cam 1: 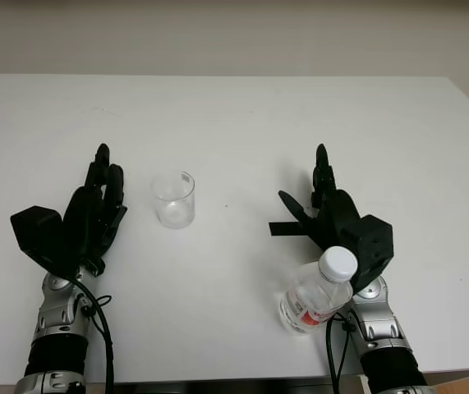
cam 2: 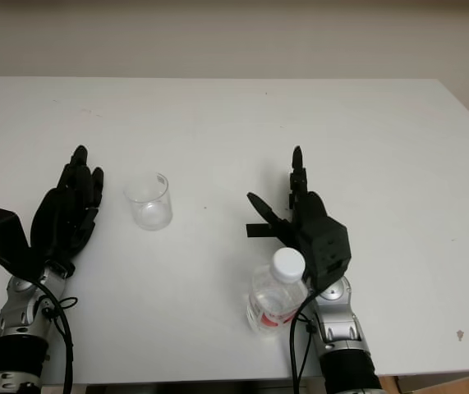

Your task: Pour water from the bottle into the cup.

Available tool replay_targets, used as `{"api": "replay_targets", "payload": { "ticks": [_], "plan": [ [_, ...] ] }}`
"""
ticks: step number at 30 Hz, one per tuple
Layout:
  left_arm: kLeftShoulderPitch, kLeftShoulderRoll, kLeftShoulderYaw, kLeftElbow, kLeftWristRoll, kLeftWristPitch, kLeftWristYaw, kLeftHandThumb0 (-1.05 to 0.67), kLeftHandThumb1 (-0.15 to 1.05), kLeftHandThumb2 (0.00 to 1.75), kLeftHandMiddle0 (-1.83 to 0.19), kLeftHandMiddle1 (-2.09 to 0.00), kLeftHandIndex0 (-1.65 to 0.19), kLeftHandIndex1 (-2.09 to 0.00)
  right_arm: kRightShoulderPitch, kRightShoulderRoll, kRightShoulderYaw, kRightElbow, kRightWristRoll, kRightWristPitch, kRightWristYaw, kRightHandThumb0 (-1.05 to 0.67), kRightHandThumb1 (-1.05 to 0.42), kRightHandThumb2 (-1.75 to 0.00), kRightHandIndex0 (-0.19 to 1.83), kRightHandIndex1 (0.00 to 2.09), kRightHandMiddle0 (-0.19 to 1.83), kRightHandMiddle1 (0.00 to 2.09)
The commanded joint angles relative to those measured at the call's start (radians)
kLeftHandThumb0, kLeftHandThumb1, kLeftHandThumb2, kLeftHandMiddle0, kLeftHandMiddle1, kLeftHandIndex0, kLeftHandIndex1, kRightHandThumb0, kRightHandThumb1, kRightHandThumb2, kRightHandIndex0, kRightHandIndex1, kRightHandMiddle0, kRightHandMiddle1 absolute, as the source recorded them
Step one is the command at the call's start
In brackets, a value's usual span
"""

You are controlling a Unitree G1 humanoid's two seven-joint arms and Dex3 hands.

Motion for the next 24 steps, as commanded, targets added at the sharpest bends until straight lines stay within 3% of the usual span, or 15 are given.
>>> {"api": "replay_targets", "payload": {
  "ticks": [1,17,24],
  "plan": [
    [0.018,-0.011,-0.001,-0.022,-0.005,0.005,0.000,-0.70,1.05,0.59,0.14,-0.05,0.16,-0.05,0.013,-0.004,-0.005,-0.022,0.003,0.000,0.002,-0.96,-1.05,-0.11,-0.19,0.00,-0.19,0.00],
    [0.025,-0.022,0.012,-0.015,-0.016,0.008,-0.004,-0.68,1.05,0.59,0.14,-0.05,0.16,-0.05,0.045,-0.040,-0.040,-0.079,0.013,0.019,0.012,-0.98,-1.05,-0.16,-0.19,0.00,-0.19,0.00],
    [0.027,-0.024,0.007,-0.005,-0.010,-0.005,-0.011,-0.70,1.05,0.60,0.14,-0.05,0.16,-0.05,0.104,-0.124,-0.120,-0.161,0.187,-0.052,0.223,-0.99,-1.05,-0.16,-0.19,0.00,-0.19,0.00]
  ]
}}
